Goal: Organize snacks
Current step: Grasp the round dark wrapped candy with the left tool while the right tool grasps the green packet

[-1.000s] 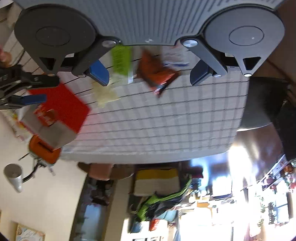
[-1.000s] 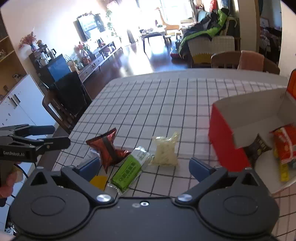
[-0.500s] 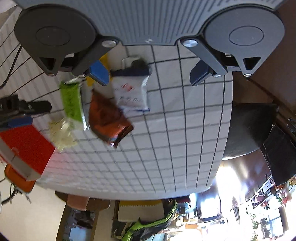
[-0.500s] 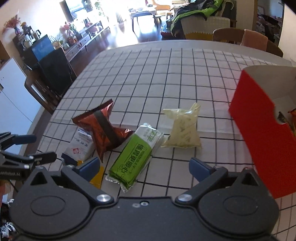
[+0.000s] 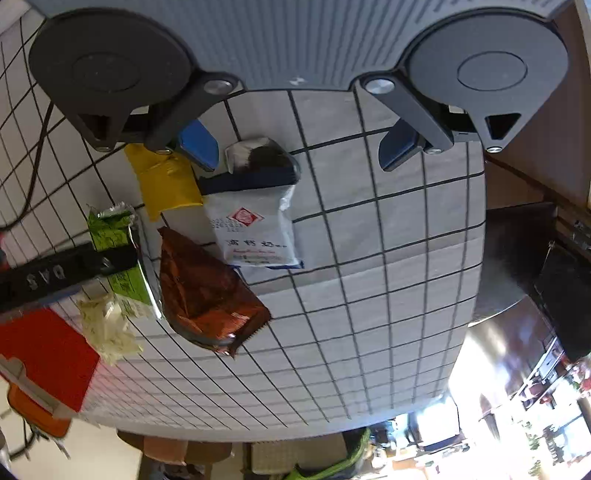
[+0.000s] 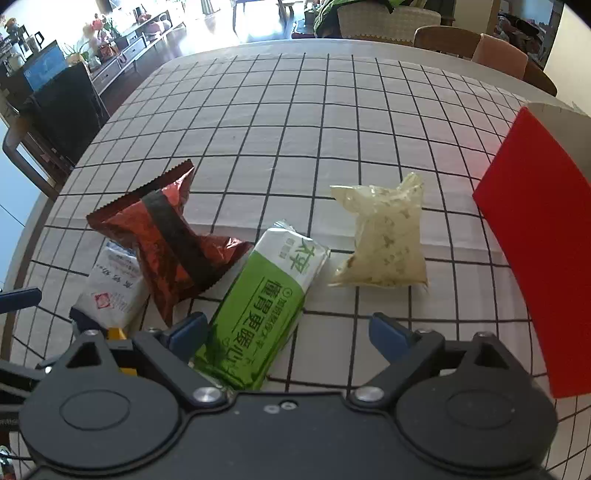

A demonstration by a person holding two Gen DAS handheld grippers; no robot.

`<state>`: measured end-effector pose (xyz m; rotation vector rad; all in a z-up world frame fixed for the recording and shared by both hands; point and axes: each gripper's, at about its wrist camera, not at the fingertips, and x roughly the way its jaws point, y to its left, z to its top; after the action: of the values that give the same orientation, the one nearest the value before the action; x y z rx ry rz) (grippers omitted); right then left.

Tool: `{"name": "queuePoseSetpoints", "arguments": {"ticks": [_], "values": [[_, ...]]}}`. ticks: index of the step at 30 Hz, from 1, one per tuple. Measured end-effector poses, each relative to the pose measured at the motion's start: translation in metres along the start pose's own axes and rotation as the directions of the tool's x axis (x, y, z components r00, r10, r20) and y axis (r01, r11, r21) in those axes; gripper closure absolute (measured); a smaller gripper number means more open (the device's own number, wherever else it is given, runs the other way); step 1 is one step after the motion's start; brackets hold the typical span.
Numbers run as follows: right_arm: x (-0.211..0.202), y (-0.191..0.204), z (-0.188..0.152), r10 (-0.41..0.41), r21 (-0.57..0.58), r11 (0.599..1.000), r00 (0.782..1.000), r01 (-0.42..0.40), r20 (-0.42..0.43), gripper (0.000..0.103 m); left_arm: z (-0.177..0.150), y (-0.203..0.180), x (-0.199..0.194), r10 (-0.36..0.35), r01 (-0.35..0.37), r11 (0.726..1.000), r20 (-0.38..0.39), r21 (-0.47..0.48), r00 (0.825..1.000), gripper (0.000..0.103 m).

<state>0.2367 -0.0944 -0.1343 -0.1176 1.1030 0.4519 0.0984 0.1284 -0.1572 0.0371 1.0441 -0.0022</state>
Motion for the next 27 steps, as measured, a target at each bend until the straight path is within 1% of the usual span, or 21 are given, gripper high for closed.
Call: {"name": "queuePoseSetpoints", "arguments": {"ticks": [1,3,5,8,10,12,13,16,18,21,22,24,25,26,27], "values": [[0.001,0.001,0.001,0.001,-0.002,1.000,1.000,-0.001,-0.001,0.010,0.000,-0.002,0.002,0.001,-0.001,1.000,-0.005,0.018,1.000,0.013],[0.005,0.003,0.003,-0.002,-0.006,1.000,1.000,0.002,-0.009,0.013,0.002,-0.004,0.006,-0.008,0.009,0.999,-0.029,0.036,1.000,0.019],[0.008,0.005,0.006,0.003,-0.006,1.000,1.000,-0.003,-0.022,0.017,0.004,-0.004,0.009,-0.024,0.026,0.999,-0.042,0.034,0.999,0.021],[0.011,0.010,0.009,-0.003,-0.006,1.000,1.000,0.003,-0.030,0.018,0.007,-0.004,0.011,-0.033,0.035,0.999,-0.046,0.037,0.998,0.022],[0.014,0.012,0.010,-0.008,-0.002,1.000,0.999,0.008,-0.039,0.020,0.008,-0.005,0.011,-0.044,0.046,0.998,-0.043,0.042,0.998,0.027],[0.016,0.015,0.010,-0.015,-0.001,1.000,0.999,0.015,-0.042,0.021,0.009,-0.007,0.011,-0.062,0.064,0.997,-0.043,0.049,0.997,0.038],[0.016,0.015,0.010,-0.016,-0.003,1.000,0.999,0.016,-0.037,0.021,0.010,-0.007,0.011,-0.069,0.071,0.996,-0.045,0.048,0.997,0.039],[0.016,0.017,0.009,-0.028,-0.017,0.999,0.999,0.028,-0.032,0.025,0.010,-0.008,0.010,-0.072,0.075,0.995,-0.043,0.061,0.996,0.046],[0.016,0.018,0.008,-0.038,-0.022,0.999,0.999,0.038,-0.029,0.028,0.009,-0.010,0.008,-0.075,0.078,0.995,-0.040,0.069,0.996,0.056],[0.016,0.020,0.007,-0.051,-0.040,0.998,0.998,0.051,-0.022,0.034,0.007,-0.010,0.006,-0.067,0.069,0.995,-0.032,0.069,0.997,0.057],[0.016,0.021,0.007,-0.058,-0.050,0.997,0.998,0.057,-0.018,0.037,0.007,-0.011,0.006,-0.066,0.068,0.995,-0.031,0.067,0.997,0.057],[0.014,0.020,0.005,-0.053,-0.066,0.996,0.999,0.053,-0.004,0.045,0.006,-0.011,0.005,-0.062,0.064,0.996,-0.030,0.062,0.998,0.058],[0.013,0.020,0.004,-0.050,-0.072,0.996,0.999,0.050,0.003,0.053,0.005,-0.011,0.005,-0.061,0.062,0.997,-0.031,0.054,0.998,0.058],[0.012,0.019,0.004,-0.047,-0.074,0.996,0.999,0.047,0.008,0.059,0.004,-0.009,0.004,-0.063,0.065,0.997,-0.034,0.043,0.997,0.058],[0.010,0.018,0.002,-0.040,-0.069,0.997,0.999,0.041,0.008,0.059,0.003,-0.008,0.003,-0.066,0.068,0.997,-0.038,0.030,0.997,0.058]]}}
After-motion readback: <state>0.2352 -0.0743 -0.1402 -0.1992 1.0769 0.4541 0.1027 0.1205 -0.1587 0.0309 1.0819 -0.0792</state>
